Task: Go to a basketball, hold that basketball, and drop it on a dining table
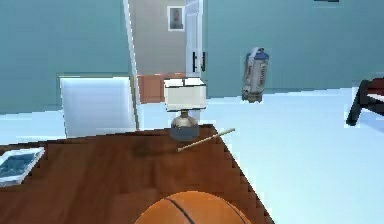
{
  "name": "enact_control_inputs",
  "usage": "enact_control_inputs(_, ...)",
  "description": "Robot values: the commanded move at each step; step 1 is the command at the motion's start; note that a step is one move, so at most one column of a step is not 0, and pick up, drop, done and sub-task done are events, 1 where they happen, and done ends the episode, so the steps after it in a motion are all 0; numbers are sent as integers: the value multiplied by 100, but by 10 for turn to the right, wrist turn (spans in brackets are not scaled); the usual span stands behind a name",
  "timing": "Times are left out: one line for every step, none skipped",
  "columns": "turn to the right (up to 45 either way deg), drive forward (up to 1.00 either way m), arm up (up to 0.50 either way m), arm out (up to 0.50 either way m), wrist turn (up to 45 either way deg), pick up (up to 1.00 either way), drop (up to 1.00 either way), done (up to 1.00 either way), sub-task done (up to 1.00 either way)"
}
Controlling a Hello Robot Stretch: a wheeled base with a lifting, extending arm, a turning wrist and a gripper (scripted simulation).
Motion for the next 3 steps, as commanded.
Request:
enact_control_inputs(-450,0,0,0,0,0,0,0,0)
enact_control_inputs(-450,0,0,0,0,0,0,0,0)
enact_control_inputs(-60,0,0,0,0,0,0,0,0)
